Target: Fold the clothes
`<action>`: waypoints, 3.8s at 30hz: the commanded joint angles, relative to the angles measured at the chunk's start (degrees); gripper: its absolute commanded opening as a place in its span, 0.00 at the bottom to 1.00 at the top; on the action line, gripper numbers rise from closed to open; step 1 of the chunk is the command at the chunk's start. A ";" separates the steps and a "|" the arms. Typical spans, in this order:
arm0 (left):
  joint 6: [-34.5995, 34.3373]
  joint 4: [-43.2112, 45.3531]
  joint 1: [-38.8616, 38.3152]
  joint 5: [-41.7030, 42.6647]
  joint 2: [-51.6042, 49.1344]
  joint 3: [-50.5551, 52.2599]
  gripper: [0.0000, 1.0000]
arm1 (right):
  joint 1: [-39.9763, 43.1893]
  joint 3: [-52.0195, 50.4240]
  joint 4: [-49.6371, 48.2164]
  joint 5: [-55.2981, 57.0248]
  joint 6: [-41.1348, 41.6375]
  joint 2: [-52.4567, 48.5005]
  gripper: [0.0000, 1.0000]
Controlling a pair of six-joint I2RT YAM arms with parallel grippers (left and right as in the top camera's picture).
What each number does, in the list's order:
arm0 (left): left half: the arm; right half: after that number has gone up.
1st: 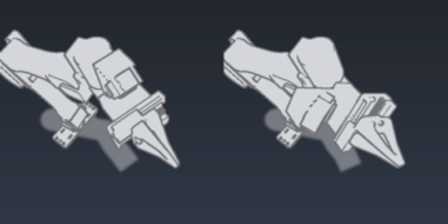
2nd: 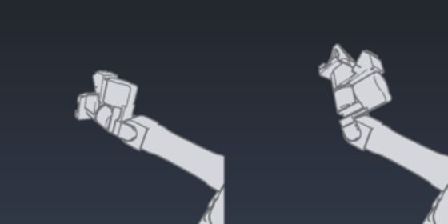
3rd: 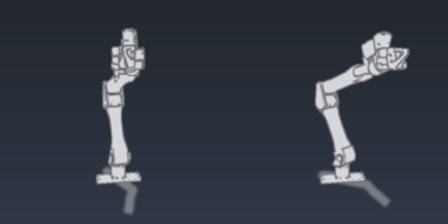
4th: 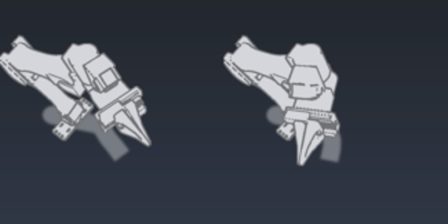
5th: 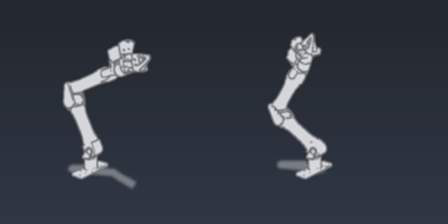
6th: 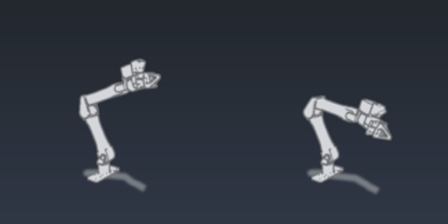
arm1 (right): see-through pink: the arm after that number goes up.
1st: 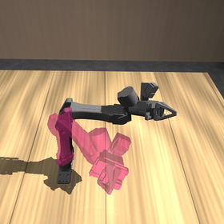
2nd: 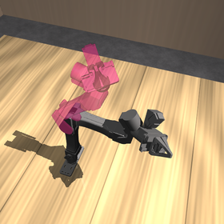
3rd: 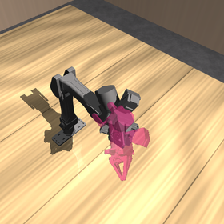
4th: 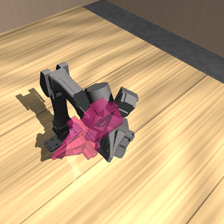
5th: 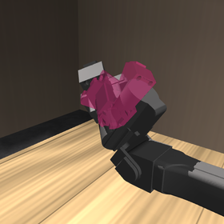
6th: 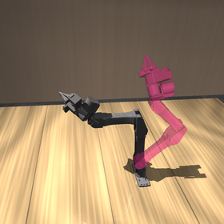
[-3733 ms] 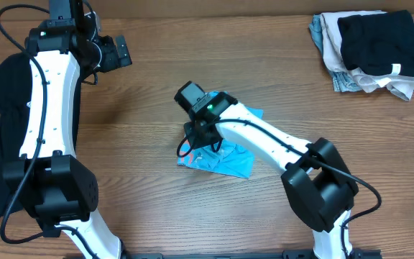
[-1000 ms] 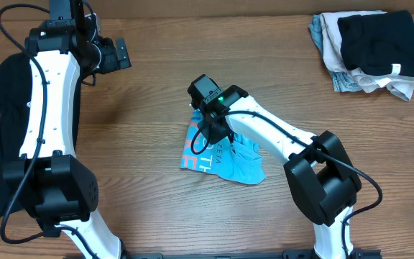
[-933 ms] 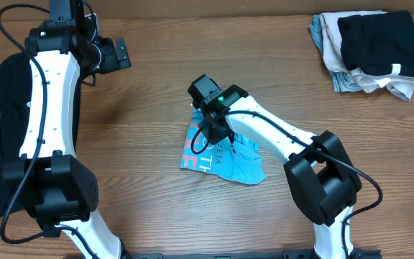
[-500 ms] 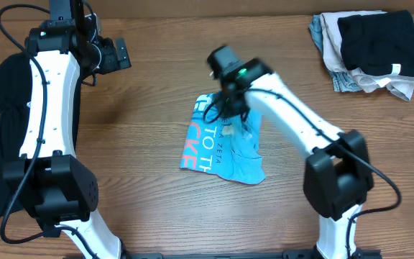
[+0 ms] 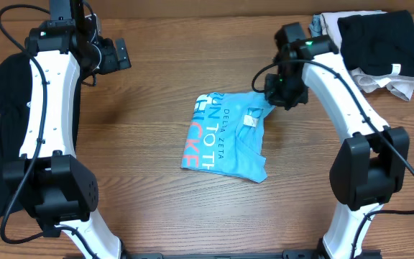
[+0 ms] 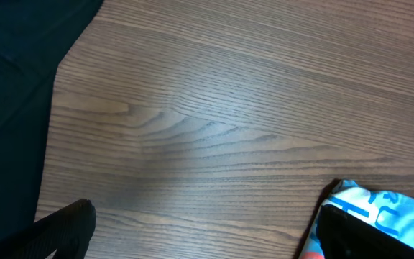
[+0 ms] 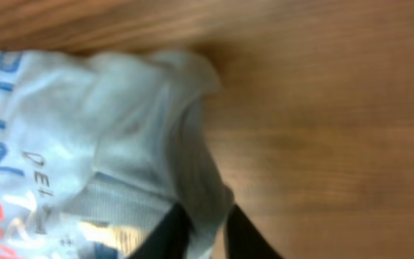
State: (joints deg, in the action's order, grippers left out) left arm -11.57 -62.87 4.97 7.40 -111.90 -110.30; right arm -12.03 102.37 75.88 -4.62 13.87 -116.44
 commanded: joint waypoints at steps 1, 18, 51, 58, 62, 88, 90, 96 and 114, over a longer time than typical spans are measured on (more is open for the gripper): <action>1.31 -0.07 -0.11 -0.55 -0.31 -0.33 1.00 | 0.96 0.44 2.89 -1.97 -0.07 1.88 0.60; 1.33 -0.11 -0.11 -0.57 -0.31 -0.33 1.00 | 1.53 -13.57 -4.52 -22.80 -4.79 1.88 1.00; 1.33 -1.64 -0.13 -0.55 -0.31 -0.31 1.00 | -10.84 -32.02 -54.25 -38.14 16.37 1.90 0.04; 1.33 -1.64 -0.11 -0.57 -0.31 -0.31 1.00 | -7.63 -29.51 -57.81 -44.85 16.37 3.50 0.04; 1.33 -1.64 -0.11 -0.57 -0.31 -0.31 1.00 | -3.54 -26.62 -57.79 -48.22 16.41 6.69 0.04; 1.29 -1.53 -0.13 -2.03 -0.31 -0.31 1.00 | 30.03 -8.63 -74.82 -41.27 40.98 12.68 0.04; 1.29 -1.44 -0.11 -2.05 -0.31 -0.31 1.00 | 32.22 -8.63 -75.45 -37.00 41.92 12.57 0.04; 1.29 -1.57 -0.13 -2.03 -0.31 -0.31 1.00 | 36.41 -8.63 -82.97 -31.08 44.26 9.64 0.04; -0.48 0.52 -0.17 -2.01 -0.31 -0.31 1.00 | 44.26 -8.63 -76.91 -34.47 36.61 -8.41 0.50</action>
State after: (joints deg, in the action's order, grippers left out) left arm -11.64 -62.94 4.97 5.74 -111.90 -110.30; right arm 31.73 92.55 -4.38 -37.71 60.10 -125.75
